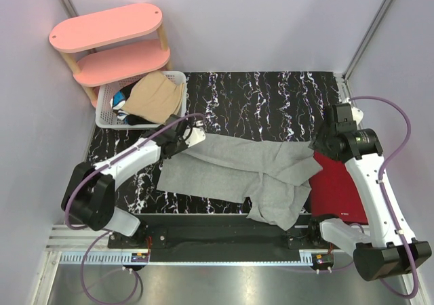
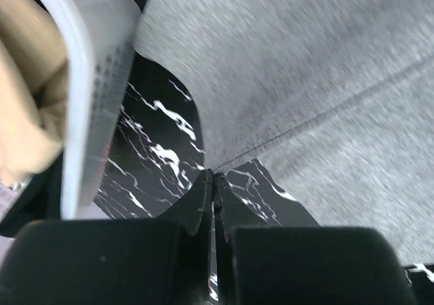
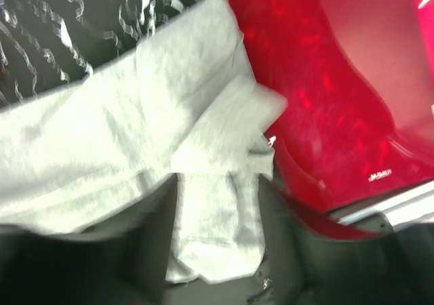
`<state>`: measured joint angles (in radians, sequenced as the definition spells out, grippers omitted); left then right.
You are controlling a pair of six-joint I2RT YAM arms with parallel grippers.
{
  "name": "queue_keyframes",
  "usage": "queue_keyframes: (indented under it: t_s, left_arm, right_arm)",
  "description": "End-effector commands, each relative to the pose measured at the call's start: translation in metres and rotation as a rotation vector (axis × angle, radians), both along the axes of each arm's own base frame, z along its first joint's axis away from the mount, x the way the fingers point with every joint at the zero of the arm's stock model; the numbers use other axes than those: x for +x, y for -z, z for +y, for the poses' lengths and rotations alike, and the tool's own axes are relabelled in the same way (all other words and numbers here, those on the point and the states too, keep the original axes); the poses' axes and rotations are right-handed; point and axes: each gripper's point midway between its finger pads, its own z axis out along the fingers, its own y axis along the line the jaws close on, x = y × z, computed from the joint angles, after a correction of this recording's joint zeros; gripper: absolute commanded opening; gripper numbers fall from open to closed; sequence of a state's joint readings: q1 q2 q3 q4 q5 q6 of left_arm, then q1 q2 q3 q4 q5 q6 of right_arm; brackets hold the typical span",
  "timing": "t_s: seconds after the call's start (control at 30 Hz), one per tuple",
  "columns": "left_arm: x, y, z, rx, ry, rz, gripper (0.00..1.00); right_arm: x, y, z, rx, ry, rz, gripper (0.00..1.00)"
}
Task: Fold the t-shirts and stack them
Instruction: Fold the flattened tshirt in 1/3 of the way
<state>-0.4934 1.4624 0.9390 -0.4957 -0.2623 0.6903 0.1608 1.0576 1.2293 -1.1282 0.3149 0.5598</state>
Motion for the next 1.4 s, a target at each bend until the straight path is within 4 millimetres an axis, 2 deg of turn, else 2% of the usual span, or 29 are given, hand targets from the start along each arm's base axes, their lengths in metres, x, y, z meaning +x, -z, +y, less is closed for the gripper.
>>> queue_keyframes:
  t_s: [0.0, 0.1, 0.13, 0.2, 0.23, 0.3, 0.33, 0.37, 0.4, 0.43, 0.53, 0.57, 0.7, 0.73, 0.77, 0.8, 0.83, 0.87, 0.93, 0.97, 1.17, 1.37]
  left_arm:
    - [-0.012, -0.005, 0.008, -0.017, -0.029, -0.029, 0.00]
    - [-0.022, -0.001, 0.017, 0.012, -0.031, -0.025, 0.03]
    - [-0.023, -0.001, 0.019, 0.019, -0.033, -0.025, 0.15]
    - [-0.026, -0.003, 0.022, 0.026, -0.037, -0.027, 0.20]
    - [-0.028, -0.003, 0.023, 0.028, -0.038, -0.021, 0.34]
    - [-0.030, -0.007, 0.025, 0.025, -0.044, -0.033, 0.53]
    - [-0.030, -0.007, 0.026, 0.028, -0.046, -0.034, 0.65]
    - [-0.032, -0.009, 0.026, 0.022, -0.048, -0.039, 0.84]
    - [-0.032, -0.011, 0.026, 0.016, -0.047, -0.043, 0.91]
    - [-0.031, -0.013, 0.024, 0.007, -0.048, -0.048, 0.94]
    - [-0.023, -0.029, 0.010, -0.061, -0.043, -0.069, 0.95]
    - [-0.015, -0.038, 0.000, -0.098, -0.033, -0.082, 0.94]
    - [0.010, -0.045, -0.029, -0.171, -0.018, -0.062, 0.89]
    - [0.015, -0.032, -0.034, -0.163, -0.018, -0.020, 0.88]
    - [0.024, -0.036, -0.042, -0.179, -0.012, -0.025, 0.88]
    - [0.029, -0.032, -0.046, -0.176, -0.008, -0.016, 0.86]
    - [0.034, -0.016, -0.049, -0.158, -0.010, 0.019, 0.86]
    - [0.043, -0.016, -0.052, -0.155, -0.009, 0.012, 0.85]
    - [0.049, 0.004, -0.054, -0.124, -0.011, 0.050, 0.84]
    - [0.052, 0.007, -0.056, -0.122, -0.014, 0.054, 0.83]
    - [0.051, 0.045, -0.050, -0.090, -0.038, 0.123, 0.79]
    - [0.041, 0.062, -0.046, -0.090, -0.045, 0.163, 0.79]
  right_arm:
    - [-0.013, -0.008, 0.017, 0.109, -0.022, 0.014, 0.63]
    - [-0.004, -0.023, 0.019, 0.118, -0.026, -0.025, 0.64]
    - [0.005, -0.025, 0.017, 0.103, -0.020, -0.043, 0.64]
    - [0.016, -0.020, 0.015, 0.083, -0.015, -0.040, 0.64]
    - [0.029, -0.010, 0.018, 0.085, -0.017, -0.029, 0.63]
    - [0.043, 0.002, 0.022, 0.092, -0.010, -0.018, 0.61]
    - [0.057, 0.016, 0.024, 0.093, -0.008, -0.005, 0.61]
    - [0.064, 0.023, 0.026, 0.098, -0.002, 0.002, 0.60]
    - [0.070, 0.031, 0.027, 0.096, -0.003, 0.017, 0.59]
    - [0.080, 0.048, 0.030, 0.095, -0.008, 0.052, 0.59]
    - [0.092, 0.076, 0.033, 0.087, -0.005, 0.131, 0.57]
    - [0.095, 0.081, 0.033, 0.088, -0.004, 0.142, 0.57]
    - [0.100, 0.100, 0.036, 0.090, -0.002, 0.181, 0.56]
    - [0.099, 0.106, 0.035, 0.087, 0.001, 0.198, 0.56]
    - [0.099, 0.108, 0.035, 0.089, 0.007, 0.201, 0.56]
    - [0.097, 0.112, 0.035, 0.088, 0.009, 0.211, 0.55]
    - [0.096, 0.114, 0.034, 0.086, 0.011, 0.213, 0.55]
    - [0.095, 0.115, 0.034, 0.083, 0.013, 0.216, 0.56]
    - [0.093, 0.119, 0.034, 0.085, 0.012, 0.226, 0.55]
    - [0.092, 0.120, 0.034, 0.085, 0.013, 0.229, 0.55]
    - [0.088, 0.125, 0.035, 0.091, 0.014, 0.235, 0.55]
    - [0.088, 0.129, 0.036, 0.096, 0.007, 0.242, 0.54]
